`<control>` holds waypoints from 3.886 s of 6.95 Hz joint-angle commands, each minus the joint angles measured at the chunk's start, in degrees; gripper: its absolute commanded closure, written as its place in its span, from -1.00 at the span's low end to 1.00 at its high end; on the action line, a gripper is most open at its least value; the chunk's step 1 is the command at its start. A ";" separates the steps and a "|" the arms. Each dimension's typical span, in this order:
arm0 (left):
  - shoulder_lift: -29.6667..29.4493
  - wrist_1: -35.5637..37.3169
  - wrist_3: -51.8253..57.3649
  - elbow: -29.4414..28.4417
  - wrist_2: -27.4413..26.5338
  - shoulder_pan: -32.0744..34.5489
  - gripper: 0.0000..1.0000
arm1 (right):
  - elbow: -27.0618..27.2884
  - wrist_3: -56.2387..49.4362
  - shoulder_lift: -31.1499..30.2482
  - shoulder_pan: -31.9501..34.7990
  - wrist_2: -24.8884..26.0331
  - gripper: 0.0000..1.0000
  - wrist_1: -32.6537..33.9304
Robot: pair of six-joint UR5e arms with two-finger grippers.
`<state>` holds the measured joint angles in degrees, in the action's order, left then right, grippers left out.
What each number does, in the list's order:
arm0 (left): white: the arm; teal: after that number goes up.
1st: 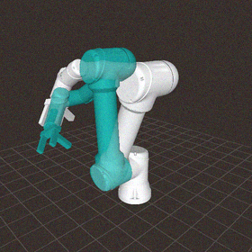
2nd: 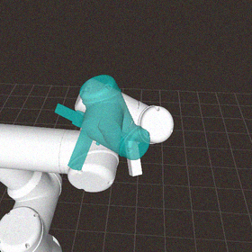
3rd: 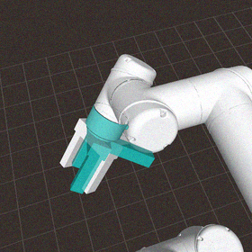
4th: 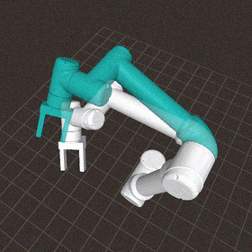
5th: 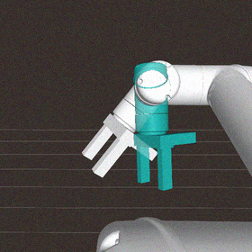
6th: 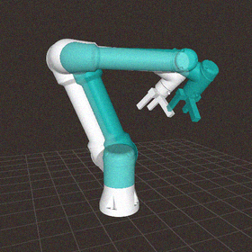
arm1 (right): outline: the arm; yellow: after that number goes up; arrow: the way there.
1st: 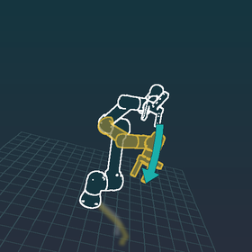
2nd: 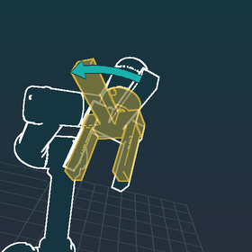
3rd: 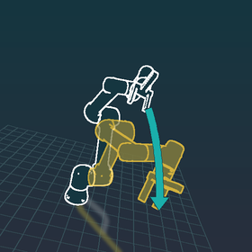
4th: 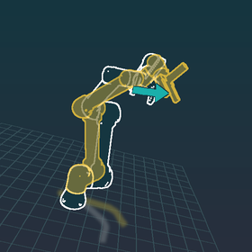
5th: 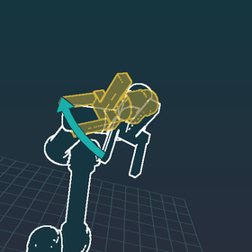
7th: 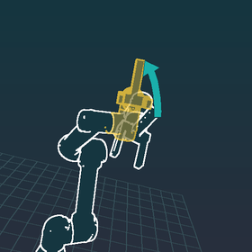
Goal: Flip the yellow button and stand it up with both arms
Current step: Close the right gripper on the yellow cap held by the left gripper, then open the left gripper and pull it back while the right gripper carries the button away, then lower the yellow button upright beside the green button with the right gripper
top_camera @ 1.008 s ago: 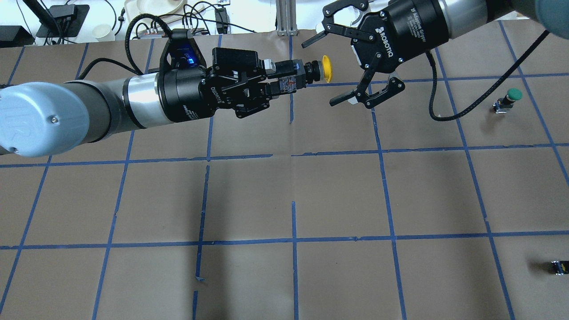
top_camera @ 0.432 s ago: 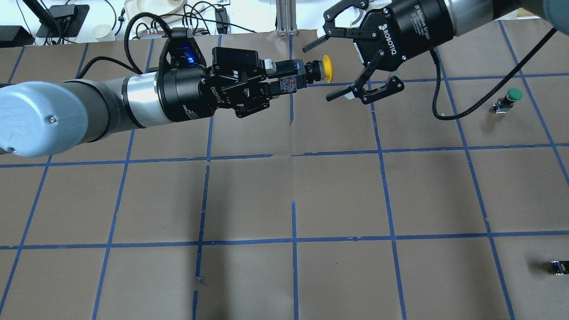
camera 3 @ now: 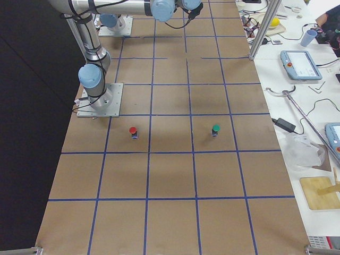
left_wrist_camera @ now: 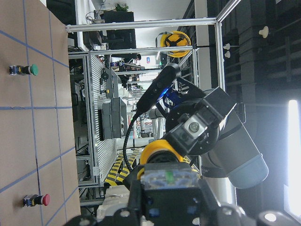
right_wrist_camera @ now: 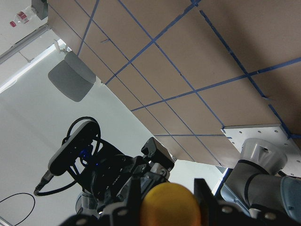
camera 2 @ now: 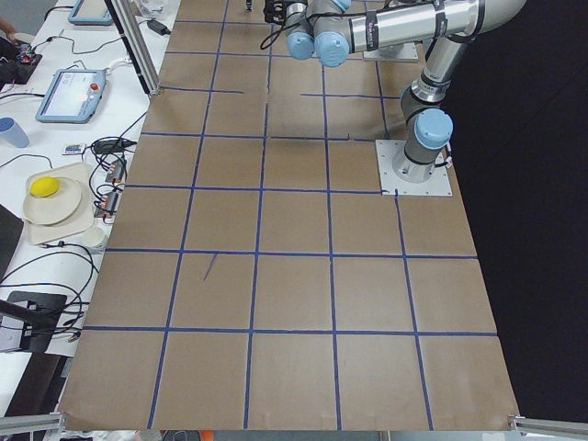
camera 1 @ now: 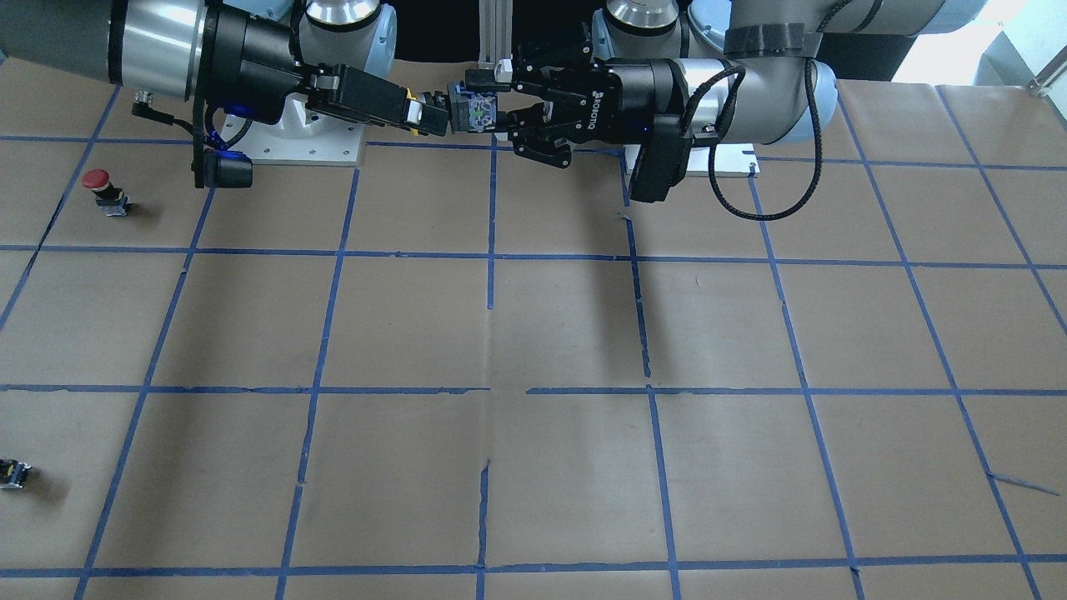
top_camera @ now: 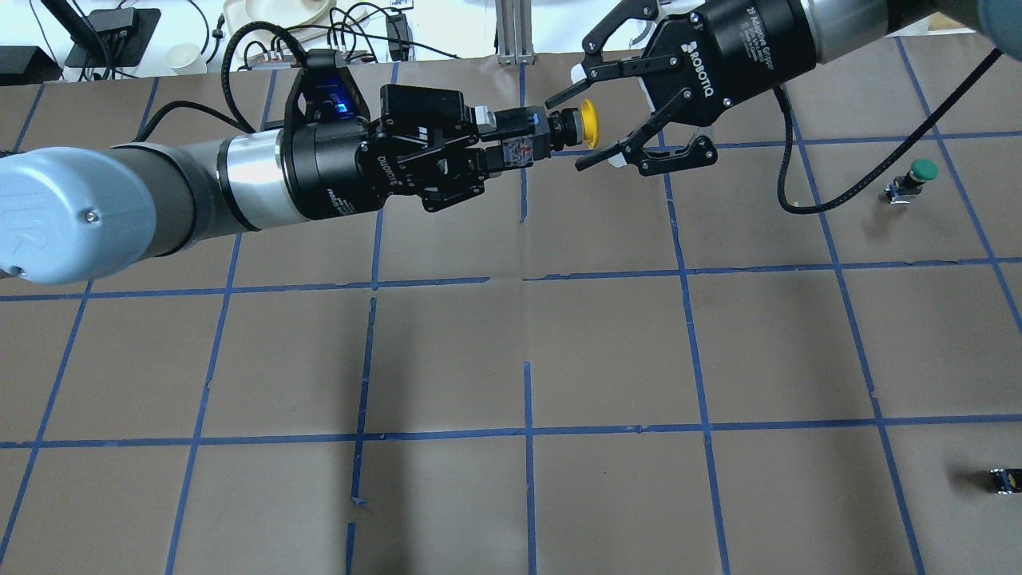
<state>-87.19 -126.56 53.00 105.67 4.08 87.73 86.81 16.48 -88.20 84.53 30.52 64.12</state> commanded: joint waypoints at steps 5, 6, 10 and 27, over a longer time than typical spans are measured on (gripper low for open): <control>-0.17 -0.70 -2.73 -0.72 -2.39 -0.97 -1.00 | -0.85 -0.49 -0.84 -0.94 2.76 0.40 5.70; -0.17 -0.27 -3.07 -0.90 -11.63 -3.16 -1.00 | -1.99 -3.10 -1.10 -1.30 10.53 0.40 9.32; -4.28 11.02 -10.35 -1.78 -38.97 -11.44 -1.00 | -1.74 -30.12 -2.42 -1.74 37.02 0.48 16.01; -5.54 33.31 -55.99 -18.92 -94.70 2.71 -1.00 | 28.85 -164.08 1.60 -36.87 47.96 0.83 55.59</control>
<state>-92.85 -93.28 -3.01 86.94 -90.92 90.57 115.61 -139.38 -89.05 50.51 78.55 119.65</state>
